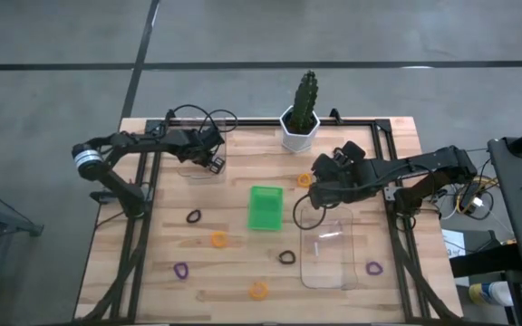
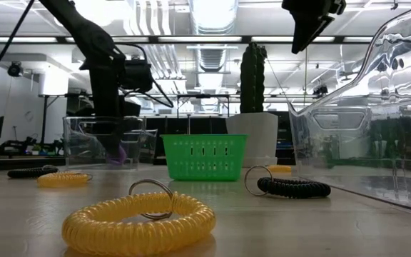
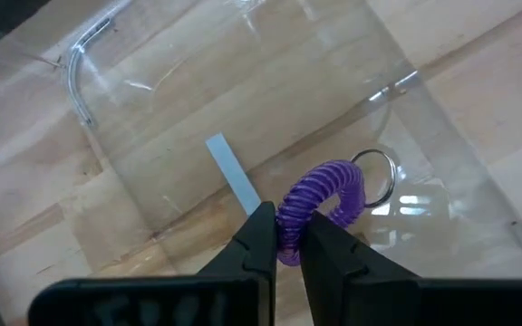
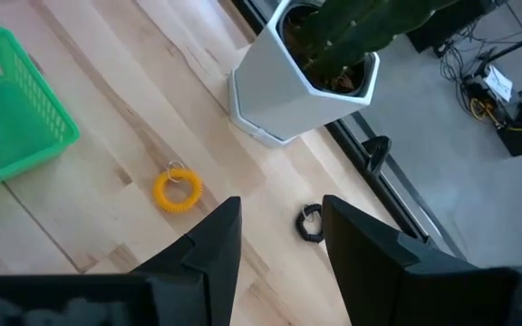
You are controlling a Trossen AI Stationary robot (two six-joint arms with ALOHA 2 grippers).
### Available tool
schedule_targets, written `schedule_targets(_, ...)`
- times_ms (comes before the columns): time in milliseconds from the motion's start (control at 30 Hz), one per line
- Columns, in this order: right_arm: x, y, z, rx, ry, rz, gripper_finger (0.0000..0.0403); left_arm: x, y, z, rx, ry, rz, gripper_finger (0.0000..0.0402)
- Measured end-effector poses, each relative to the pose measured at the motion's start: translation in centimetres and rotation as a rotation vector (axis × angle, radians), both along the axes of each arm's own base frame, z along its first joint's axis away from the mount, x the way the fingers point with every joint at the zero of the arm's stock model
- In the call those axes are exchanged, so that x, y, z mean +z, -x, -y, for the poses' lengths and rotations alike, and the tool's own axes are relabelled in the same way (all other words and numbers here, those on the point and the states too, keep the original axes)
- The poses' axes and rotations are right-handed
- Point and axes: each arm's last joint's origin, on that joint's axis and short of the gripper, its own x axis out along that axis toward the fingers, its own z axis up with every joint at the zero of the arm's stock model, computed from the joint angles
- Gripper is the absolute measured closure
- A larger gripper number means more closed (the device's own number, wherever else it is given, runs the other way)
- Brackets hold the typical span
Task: Sort spring keychains
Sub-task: Put the top purple spring keychain into the top transparent bin
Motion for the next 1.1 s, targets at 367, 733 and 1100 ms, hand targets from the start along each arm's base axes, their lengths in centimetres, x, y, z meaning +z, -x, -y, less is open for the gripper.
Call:
schedule_targets(367,0.0,-0.1,0.0,0.0,-0.001,0.005,0.0259,0.2,0.0,0.0,0.003,-0.005,0.01,0.0369)
schedule_targets(733,0.0,-0.1,0.0,0.0,-0.001,0.007,0.0257,0.2,0.1,0.0,-0.001,-0.005,0.008,0.0285)
schedule_targets(1100,0.0,-0.1,0.0,0.0,-0.001,0.006,0.0265,3.1,-0.2,-0.1,-0.01,-0.066,0.08,0.0235)
